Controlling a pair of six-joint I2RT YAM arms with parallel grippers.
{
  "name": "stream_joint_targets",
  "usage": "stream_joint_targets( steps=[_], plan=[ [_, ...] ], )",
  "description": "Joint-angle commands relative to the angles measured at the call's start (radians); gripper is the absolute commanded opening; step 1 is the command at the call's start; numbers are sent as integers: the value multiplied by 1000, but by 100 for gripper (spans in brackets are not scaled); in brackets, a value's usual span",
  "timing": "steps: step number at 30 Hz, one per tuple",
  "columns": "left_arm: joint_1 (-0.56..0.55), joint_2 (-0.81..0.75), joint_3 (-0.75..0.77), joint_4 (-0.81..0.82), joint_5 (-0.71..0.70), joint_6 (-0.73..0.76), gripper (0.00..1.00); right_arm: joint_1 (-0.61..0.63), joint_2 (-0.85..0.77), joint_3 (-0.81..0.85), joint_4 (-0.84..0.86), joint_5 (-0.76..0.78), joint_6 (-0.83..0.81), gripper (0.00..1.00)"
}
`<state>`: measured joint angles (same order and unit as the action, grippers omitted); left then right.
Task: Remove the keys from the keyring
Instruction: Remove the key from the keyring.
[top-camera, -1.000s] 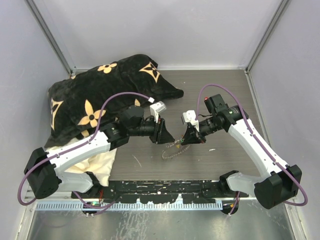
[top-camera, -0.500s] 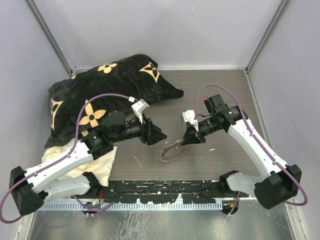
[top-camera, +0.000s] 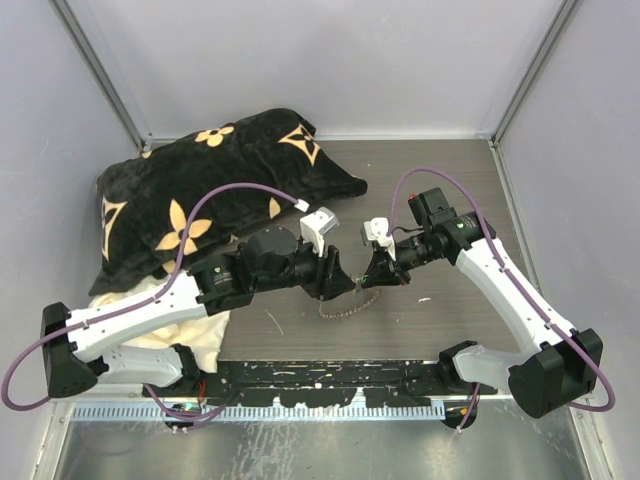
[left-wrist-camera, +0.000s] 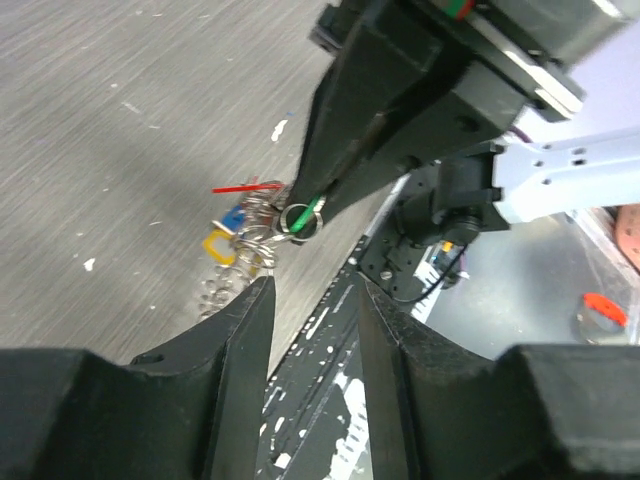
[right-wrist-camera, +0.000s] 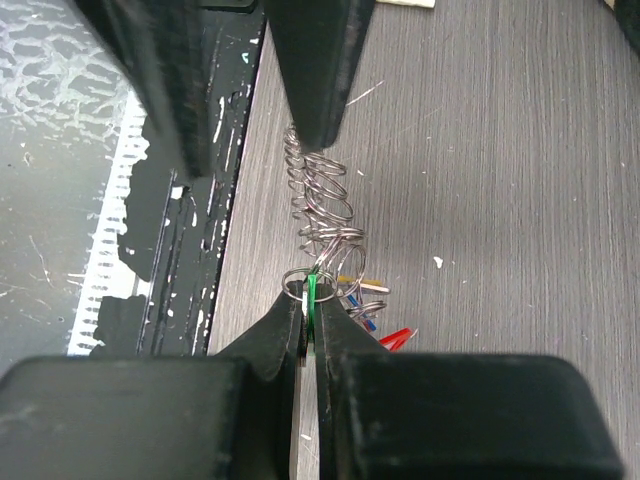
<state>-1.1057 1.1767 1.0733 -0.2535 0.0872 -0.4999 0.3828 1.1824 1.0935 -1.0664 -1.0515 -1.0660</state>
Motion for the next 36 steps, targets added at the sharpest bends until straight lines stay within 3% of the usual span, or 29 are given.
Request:
stream_joint_targets(
  steps=[1,27,32,36],
  plan=[
    [-12,30,66,-80,-122,9,39,-1,-22,5,38,-33,15,1],
    [-20,142,108,-91,-124,36,40,-2,-29,-2,45,-31,20,1],
    [-19,140,106,-100,-134,44,34,-2,-29,-2,44,-31,21,1],
    [-20,137,101,-99,-141,51,23,-2,-30,-2,46,-28,20,1]
  ],
)
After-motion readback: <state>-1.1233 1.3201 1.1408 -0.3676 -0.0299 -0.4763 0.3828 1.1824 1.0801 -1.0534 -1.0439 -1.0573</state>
